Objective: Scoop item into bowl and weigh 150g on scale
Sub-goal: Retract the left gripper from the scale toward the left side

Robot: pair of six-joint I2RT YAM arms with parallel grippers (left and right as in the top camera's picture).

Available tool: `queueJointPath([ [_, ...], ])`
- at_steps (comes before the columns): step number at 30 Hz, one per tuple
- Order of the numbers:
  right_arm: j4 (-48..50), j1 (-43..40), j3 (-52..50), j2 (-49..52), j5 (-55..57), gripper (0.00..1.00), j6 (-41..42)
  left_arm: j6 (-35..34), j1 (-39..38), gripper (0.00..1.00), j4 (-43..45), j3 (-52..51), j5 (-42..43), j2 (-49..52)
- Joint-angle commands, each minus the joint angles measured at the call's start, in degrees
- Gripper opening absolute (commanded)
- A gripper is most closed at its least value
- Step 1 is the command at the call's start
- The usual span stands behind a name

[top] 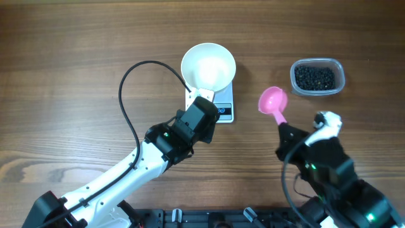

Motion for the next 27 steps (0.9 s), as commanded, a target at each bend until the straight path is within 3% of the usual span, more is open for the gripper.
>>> queueJointPath([
  [1,2.6,-0.2,0.8,2.6,-7.0,0.04,7.5,0.3,0.0,0.04,-1.9,-0.3,0.9,0.0],
  [6,5.5,-0.2,0.8,2.9,-8.9,0.04,9.1,4.0,0.6,0.04,1.1,-0.3,0.7,0.1],
  [17,5.8,-0.2,0.8,4.7,-2.1,0.04,13.4,3.9,4.4,0.04,6.0,-0.3,6.3,0.6],
  [27,7.1,-0.2,0.8,12.1,-2.0,0.05,17.9,3.7,13.8,0.04,-2.8,7.0,6.3,-6.4],
])
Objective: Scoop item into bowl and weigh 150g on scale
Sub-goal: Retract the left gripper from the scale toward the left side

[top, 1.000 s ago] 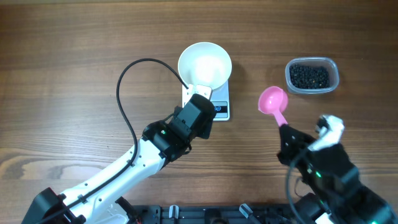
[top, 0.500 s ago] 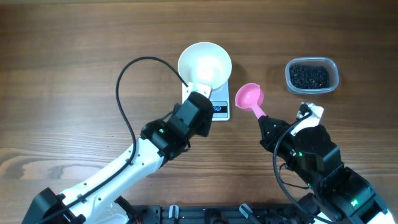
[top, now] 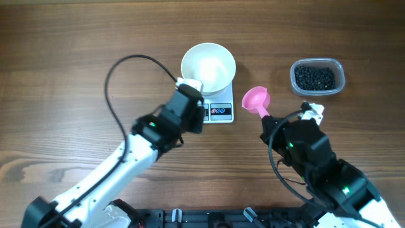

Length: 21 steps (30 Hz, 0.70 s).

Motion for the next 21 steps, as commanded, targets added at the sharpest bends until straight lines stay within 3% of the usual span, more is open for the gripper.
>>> queueJointPath([
  [1,1.9,-0.5,0.8,2.7,1.4,0.05,2.8,0.7,6.1,0.08,-0.4,4.6,0.4,-6.2],
  [6,4.7,-3.2,0.8,4.2,-1.4,0.05,4.4,0.1,13.8,0.19,-0.4,5.7,0.2,-9.1],
  [10,5.3,-6.8,0.8,4.8,-5.2,0.04,2.7,-3.2,19.9,0.24,-0.4,5.7,0.2,-9.4],
  [13,5.4,-8.8,0.8,4.8,-6.9,0.05,0.3,-4.3,22.5,0.34,-0.4,5.7,0.3,-9.4],
  [20,5.3,-11.5,0.8,4.7,-12.3,0.05,-10.0,-3.8,23.2,0.81,-0.7,5.7,0.4,-9.4],
  [21,5.1,-11.6,0.8,4.6,-12.7,0.04,-10.8,-3.8,23.2,0.95,-0.7,5.7,0.4,-9.4],
])
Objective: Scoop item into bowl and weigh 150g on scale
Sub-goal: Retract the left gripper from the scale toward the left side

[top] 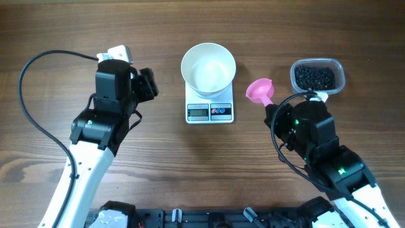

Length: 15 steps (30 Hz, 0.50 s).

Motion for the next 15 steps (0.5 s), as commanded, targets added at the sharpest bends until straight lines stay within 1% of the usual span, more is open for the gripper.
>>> queueJointPath([
  [1,-0.3,-1.0,0.8,-0.2,-4.1,0.04,-7.9,-0.1,0.2,1.0,-0.2,0.6,0.3,-0.1],
  [5,-0.8,-1.7,0.8,-2.6,-6.4,0.04,-13.4,-0.1,0.2,1.0,-0.7,0.6,0.3,-0.1],
  [9,-1.4,-1.7,0.8,-7.6,-7.7,0.04,-17.7,-0.1,0.2,1.0,-2.1,0.6,0.3,-0.1],
  [10,-1.7,-1.7,0.8,-9.0,-7.8,0.04,-20.2,-0.1,0.2,1.0,-3.0,0.6,0.3,-0.1],
  [11,-2.6,-1.7,0.8,-10.5,-7.6,0.04,-23.5,-0.1,0.2,1.0,-3.8,0.6,0.3,-0.1],
  [13,-6.3,-1.7,0.8,-12.7,-5.5,0.04,-27.5,-0.1,0.2,1.0,-5.8,0.5,0.2,-0.1],
  [15,-12.5,-1.7,0.8,-14.3,-0.3,0.04,-28.2,-0.1,0.2,1.0,-8.5,0.5,0.1,0.0],
])
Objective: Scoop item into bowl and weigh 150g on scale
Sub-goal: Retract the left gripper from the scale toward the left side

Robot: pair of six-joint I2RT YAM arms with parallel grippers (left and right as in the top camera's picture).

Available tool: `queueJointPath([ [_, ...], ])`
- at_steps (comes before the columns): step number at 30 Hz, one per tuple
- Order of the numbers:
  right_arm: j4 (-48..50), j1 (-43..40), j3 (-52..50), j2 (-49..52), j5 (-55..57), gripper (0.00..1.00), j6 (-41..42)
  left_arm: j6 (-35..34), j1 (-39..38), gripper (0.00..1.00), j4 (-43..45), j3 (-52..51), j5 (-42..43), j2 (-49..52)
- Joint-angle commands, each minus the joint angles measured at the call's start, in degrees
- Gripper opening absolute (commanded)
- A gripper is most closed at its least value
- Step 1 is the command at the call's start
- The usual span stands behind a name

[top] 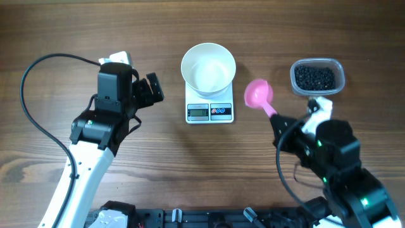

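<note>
An empty-looking white bowl [208, 67] stands on the small digital scale [209, 111] at the table's middle back. A clear tub of small black items [317, 76] sits at the back right. Between scale and tub hangs the pink scoop [258, 93]; my right gripper [278, 121] is shut on its handle, and the scoop's cup shows nothing in it. My left gripper [154, 88] is open with nothing between its fingers, a short way left of the scale.
The left arm's black cable [38, 82] loops over the table at the far left. The arms' base rail [209, 218] runs along the front edge. Bare wooden table [209, 164] lies in front of the scale.
My right arm has drawn back toward the front and right; the pink scoop stays between scale and tub, its cup now turned flatter. The left gripper has edged slightly toward the scale.
First my left gripper was at the scale's front, over its display, while the right held the pink scoop right of it. Then the left sat at the scale's left corner by the bowl. Later it stood far left, open, and the scoop stayed between scale and tub.
</note>
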Motion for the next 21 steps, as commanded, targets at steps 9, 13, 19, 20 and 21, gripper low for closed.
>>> queueJointPath([
  [9,-12.2,-0.2,0.7,-3.2,11.9,0.04,-10.4,16.1,0.2,1.0,-17.6,0.5,11.1,-2.2],
  [13,-10.4,-0.2,0.7,-3.2,12.2,0.04,-11.2,21.7,0.2,1.0,-22.6,0.5,13.8,-7.1],
  [19,-7.6,-0.2,0.7,-3.2,12.1,0.04,-12.9,19.9,0.2,1.0,-21.6,0.5,12.6,-14.2],
  [20,-7.3,-0.2,0.7,-3.2,12.2,0.04,-13.0,17.5,0.2,1.0,-21.6,0.5,9.4,-15.0],
  [21,-7.0,-0.2,0.7,-3.2,12.2,0.04,-13.0,15.4,0.2,1.0,-21.6,0.5,6.4,-16.0],
])
